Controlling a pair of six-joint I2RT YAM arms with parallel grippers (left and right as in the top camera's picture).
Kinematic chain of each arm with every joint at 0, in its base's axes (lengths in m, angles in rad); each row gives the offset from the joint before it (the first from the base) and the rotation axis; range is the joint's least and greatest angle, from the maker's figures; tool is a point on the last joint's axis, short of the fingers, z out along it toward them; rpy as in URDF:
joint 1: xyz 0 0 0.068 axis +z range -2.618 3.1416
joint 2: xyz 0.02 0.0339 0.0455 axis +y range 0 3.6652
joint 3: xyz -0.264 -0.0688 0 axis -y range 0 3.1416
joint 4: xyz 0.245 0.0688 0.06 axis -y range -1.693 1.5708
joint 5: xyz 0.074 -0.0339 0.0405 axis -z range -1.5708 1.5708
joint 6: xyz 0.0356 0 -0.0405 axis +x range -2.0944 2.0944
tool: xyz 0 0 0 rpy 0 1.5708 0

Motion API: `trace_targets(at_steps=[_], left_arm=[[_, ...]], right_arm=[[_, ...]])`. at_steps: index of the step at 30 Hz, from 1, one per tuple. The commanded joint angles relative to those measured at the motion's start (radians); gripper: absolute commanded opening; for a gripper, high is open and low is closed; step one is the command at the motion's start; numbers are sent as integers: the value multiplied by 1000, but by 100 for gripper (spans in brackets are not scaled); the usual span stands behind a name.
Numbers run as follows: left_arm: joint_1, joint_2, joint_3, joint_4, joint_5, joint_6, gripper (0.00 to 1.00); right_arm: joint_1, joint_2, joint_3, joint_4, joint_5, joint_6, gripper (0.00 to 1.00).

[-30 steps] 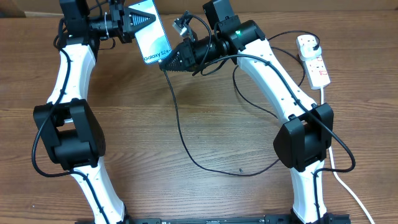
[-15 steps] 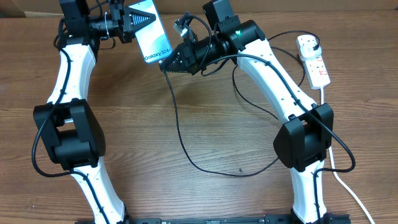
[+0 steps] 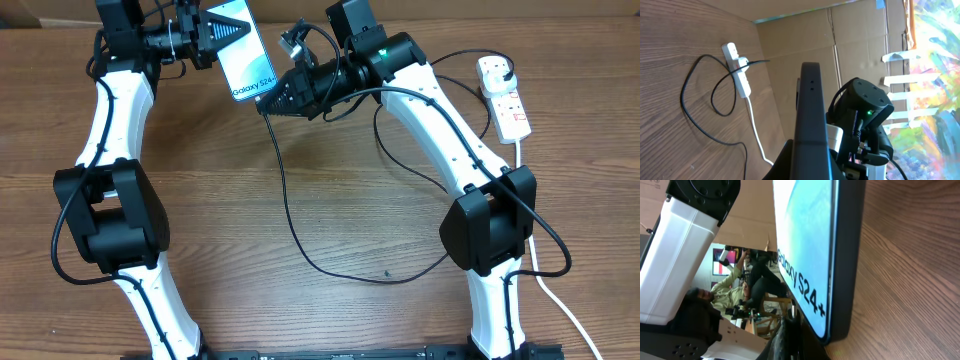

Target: Plug charger to phone and switch on socket

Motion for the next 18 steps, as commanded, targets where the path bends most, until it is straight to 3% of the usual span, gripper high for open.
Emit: trace_targets(at_steps=[1, 18], left_arm=[[-2, -2, 14, 4, 21, -10, 4], [-2, -2, 14, 5, 21, -10, 4]], right_arm=[[4, 9, 6, 24, 1, 26, 4], [4, 18, 0, 8, 2, 37, 4]])
